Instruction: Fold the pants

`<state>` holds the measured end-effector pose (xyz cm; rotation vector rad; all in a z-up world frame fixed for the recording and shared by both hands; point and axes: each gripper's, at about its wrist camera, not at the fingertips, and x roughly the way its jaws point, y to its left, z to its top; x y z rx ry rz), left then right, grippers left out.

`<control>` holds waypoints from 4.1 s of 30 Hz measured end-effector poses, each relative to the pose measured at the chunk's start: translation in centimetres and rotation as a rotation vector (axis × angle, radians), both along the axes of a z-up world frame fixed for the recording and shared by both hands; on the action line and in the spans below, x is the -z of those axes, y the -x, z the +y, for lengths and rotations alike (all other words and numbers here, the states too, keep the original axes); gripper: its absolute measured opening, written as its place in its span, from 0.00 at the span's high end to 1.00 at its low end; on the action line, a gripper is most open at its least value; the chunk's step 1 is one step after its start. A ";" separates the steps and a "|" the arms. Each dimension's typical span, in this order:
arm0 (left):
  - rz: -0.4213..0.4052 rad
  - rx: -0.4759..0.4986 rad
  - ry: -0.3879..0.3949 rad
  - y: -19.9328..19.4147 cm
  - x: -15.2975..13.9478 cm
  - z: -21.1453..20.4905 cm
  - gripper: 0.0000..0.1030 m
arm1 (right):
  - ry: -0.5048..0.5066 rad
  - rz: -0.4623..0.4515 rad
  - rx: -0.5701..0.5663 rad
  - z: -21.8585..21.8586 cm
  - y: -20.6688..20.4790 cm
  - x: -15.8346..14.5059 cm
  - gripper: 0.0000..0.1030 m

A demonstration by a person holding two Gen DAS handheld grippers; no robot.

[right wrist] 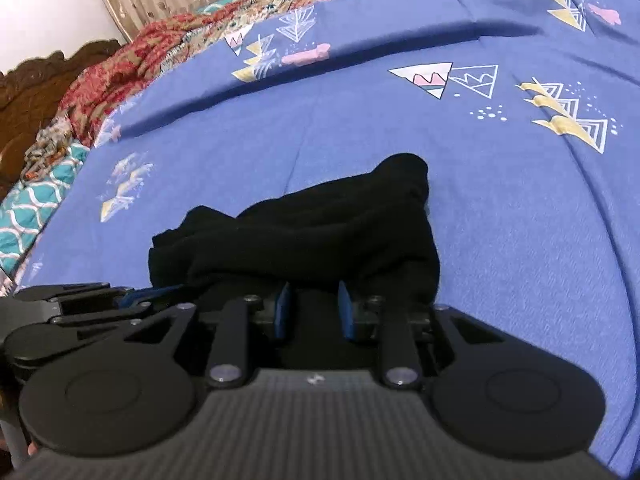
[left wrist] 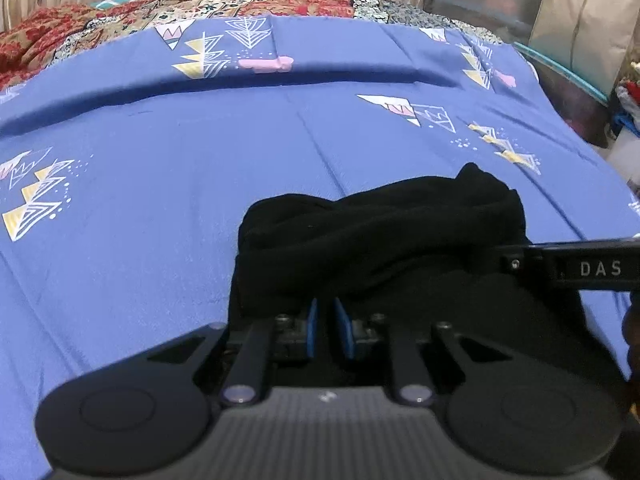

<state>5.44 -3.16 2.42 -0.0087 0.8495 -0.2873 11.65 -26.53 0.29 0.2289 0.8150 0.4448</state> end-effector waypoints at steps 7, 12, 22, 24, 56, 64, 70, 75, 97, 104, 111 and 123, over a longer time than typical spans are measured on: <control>0.001 -0.026 0.202 2.7 -4.7 5.7 0.00 | -0.241 -0.083 0.041 -5.6 4.8 -2.6 0.24; 0.147 -0.034 0.355 1.9 -2.4 8.3 0.00 | -0.347 0.001 0.051 -9.2 7.0 -0.9 0.16; 0.307 -0.079 0.597 0.1 3.3 6.7 0.02 | -0.445 0.167 -0.013 -6.2 4.1 2.9 0.11; 0.290 -0.062 0.547 0.1 2.8 5.5 0.20 | -0.502 0.215 -0.033 -5.4 3.1 3.1 0.27; -0.052 -0.211 0.113 -23.0 0.1 3.1 0.42 | -0.215 -0.045 -0.082 3.9 -18.3 -2.4 0.29; -0.042 -0.275 0.011 -15.4 -4.7 2.3 0.34 | -0.103 -0.062 0.029 1.2 -9.0 -5.9 0.24; -0.015 -0.267 -0.046 -6.4 -6.1 0.7 0.17 | -0.087 -0.001 0.046 -1.5 1.7 -5.0 0.23; -0.024 -0.272 -0.086 0.8 -7.1 -0.6 0.00 | -0.097 0.020 0.108 -2.1 8.8 -4.8 0.20; -0.103 -0.342 -0.170 12.9 -9.2 -0.4 0.00 | -0.104 0.042 0.081 1.9 17.2 -5.3 0.14; -0.104 -0.338 -0.177 12.1 -9.0 -0.7 0.00 | -0.091 0.025 0.115 1.8 17.2 -5.4 0.13; -0.088 -0.347 -0.178 11.3 -8.2 -0.7 0.00 | -0.098 0.045 0.140 1.6 16.2 -4.8 0.13; -0.025 -0.346 -0.245 10.0 -6.2 -1.1 0.00 | -0.102 0.101 0.122 1.4 15.3 -3.4 0.13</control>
